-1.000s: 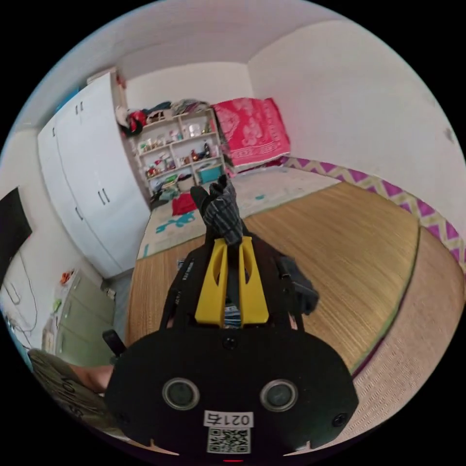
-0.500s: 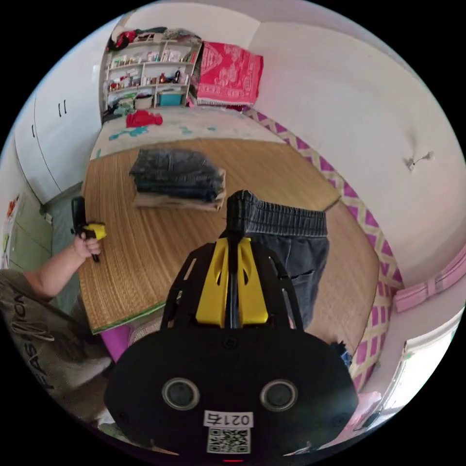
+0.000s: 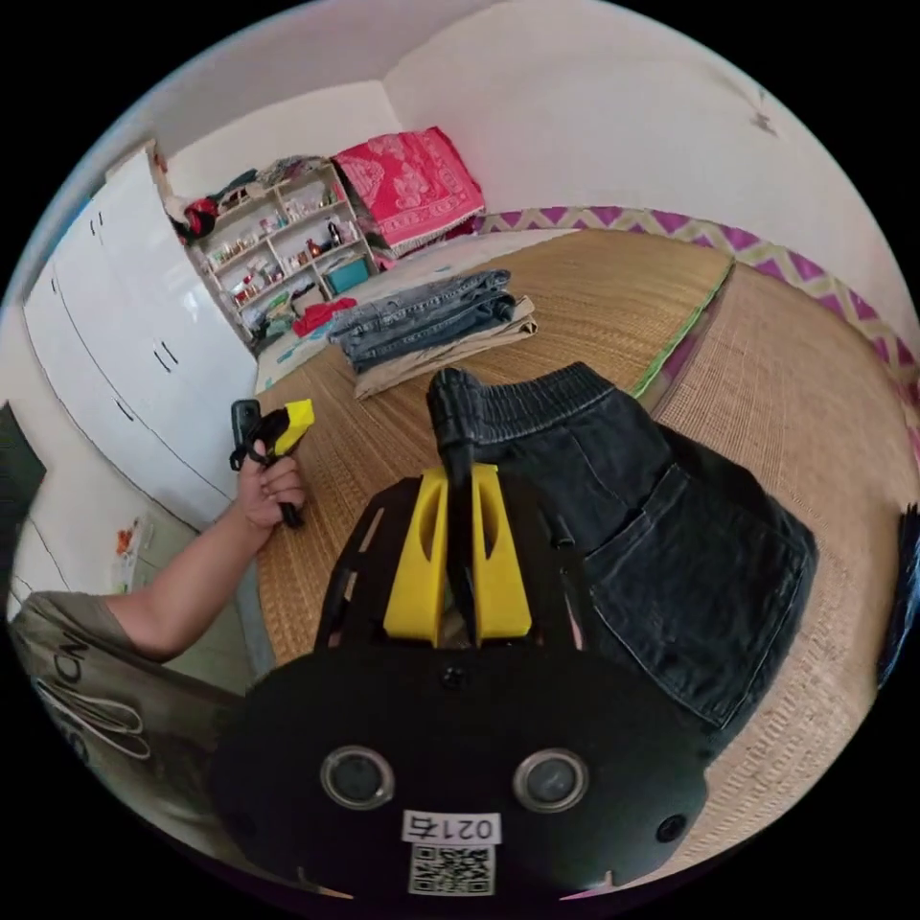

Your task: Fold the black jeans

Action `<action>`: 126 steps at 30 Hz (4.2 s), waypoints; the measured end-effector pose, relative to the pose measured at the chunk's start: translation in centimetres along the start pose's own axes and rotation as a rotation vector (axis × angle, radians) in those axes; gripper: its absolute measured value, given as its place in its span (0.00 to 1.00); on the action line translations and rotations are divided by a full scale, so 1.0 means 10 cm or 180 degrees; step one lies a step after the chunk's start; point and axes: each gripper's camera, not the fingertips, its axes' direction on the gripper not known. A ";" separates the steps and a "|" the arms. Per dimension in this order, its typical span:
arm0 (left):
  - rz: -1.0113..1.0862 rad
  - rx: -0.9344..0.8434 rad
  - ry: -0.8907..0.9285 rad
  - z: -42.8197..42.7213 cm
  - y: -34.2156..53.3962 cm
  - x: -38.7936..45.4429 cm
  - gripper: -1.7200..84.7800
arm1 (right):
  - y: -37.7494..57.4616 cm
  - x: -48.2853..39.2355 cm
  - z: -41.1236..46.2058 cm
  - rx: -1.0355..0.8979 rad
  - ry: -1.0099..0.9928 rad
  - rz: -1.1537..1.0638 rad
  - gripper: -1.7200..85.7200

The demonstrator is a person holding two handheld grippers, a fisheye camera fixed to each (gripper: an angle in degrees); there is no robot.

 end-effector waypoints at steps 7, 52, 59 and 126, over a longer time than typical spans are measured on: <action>-0.0076 -0.0112 -0.0154 0.37 -0.36 0.10 0.01 | 0.63 1.13 -0.74 0.0662 -0.0612 0.0739 0.02; 0.1583 -0.3475 -0.1241 6.04 -0.57 1.71 0.03 | 6.46 4.34 -2.71 0.1537 0.0096 0.2351 0.03; 0.0401 -0.1611 -0.0728 4.03 -1.76 1.14 0.01 | 6.58 4.24 -2.66 0.1540 0.0071 0.2370 0.03; 0.1714 -0.3664 -0.1651 2.65 -1.29 -0.56 0.02 | 2.04 2.67 -1.92 -0.0876 0.1454 -0.1141 0.01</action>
